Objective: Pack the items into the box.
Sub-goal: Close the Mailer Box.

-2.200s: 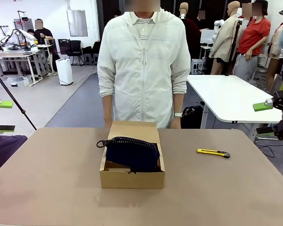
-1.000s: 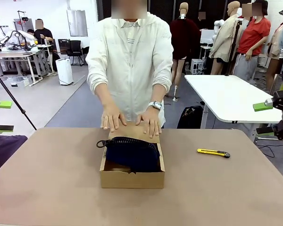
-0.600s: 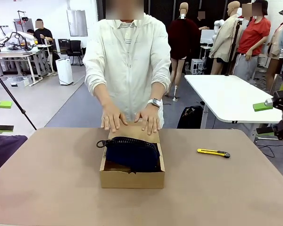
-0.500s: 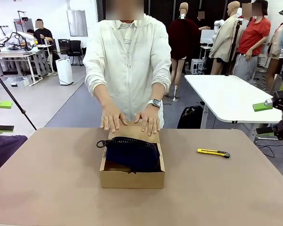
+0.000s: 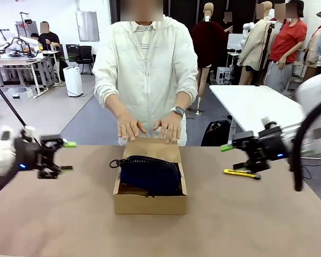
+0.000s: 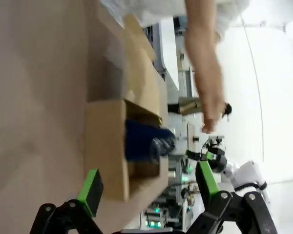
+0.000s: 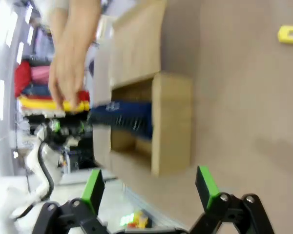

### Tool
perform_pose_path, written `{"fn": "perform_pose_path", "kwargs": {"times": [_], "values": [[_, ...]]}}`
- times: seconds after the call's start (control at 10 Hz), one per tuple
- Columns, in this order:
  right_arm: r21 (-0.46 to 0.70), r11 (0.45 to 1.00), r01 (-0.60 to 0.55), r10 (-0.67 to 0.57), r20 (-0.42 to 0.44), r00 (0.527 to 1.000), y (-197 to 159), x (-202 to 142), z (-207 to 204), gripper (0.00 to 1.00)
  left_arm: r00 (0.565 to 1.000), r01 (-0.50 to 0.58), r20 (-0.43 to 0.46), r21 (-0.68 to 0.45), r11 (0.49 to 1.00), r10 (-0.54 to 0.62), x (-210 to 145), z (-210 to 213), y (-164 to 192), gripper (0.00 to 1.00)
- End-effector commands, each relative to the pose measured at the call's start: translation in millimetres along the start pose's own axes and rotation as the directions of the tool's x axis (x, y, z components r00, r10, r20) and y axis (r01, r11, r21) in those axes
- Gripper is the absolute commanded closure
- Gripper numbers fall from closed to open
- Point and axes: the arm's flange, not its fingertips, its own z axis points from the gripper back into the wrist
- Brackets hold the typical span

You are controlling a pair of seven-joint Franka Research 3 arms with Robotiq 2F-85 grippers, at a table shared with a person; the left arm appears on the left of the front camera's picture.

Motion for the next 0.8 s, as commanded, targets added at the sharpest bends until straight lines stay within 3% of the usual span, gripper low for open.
{"fn": "perform_pose_path", "kwargs": {"times": [0.0, 0.1, 0.2, 0.4, 0.6, 0.7], "values": [[0.077, 0.997, 0.001, -0.011, 0.122, 0.992, -21, 32, -41, 0.00, 0.995, 0.061, 0.076, -0.040, 0.997, -0.058, 18, -24, 7, 0.00], [0.126, 0.992, 0.003, -0.015, 0.096, 0.995, -17, 33, -21, 0.00, 1.000, 0.028, -0.004, -0.013, 1.000, -0.029, 25, -11, 1, 0.00], [0.011, 1.000, 0.029, -0.030, 0.048, 0.998, -18, 15, -26, 0.00, 0.999, 0.007, 0.037, -0.009, 1.000, -0.006, 5, -18, 14, 0.00], [0.011, 1.000, 0.029, -0.030, 0.048, 0.998, -18, 15, -26, 0.00, 0.999, 0.007, 0.037, -0.009, 1.000, -0.006, 5, -18, 14, 0.00], [0.058, 0.997, 0.055, -0.059, 0.068, 0.996, -28, 52, -57, 0.00, 0.999, 0.010, 0.037, -0.009, 1.000, -0.009, 11, -22, 17, 0.00], [0.045, 0.996, 0.074, -0.075, 0.037, 0.996, -24, 80, -86, 0.00, 1.000, -0.023, 0.006, 0.014, 1.000, 0.023, 43, -62, 19, 0.00]]}}
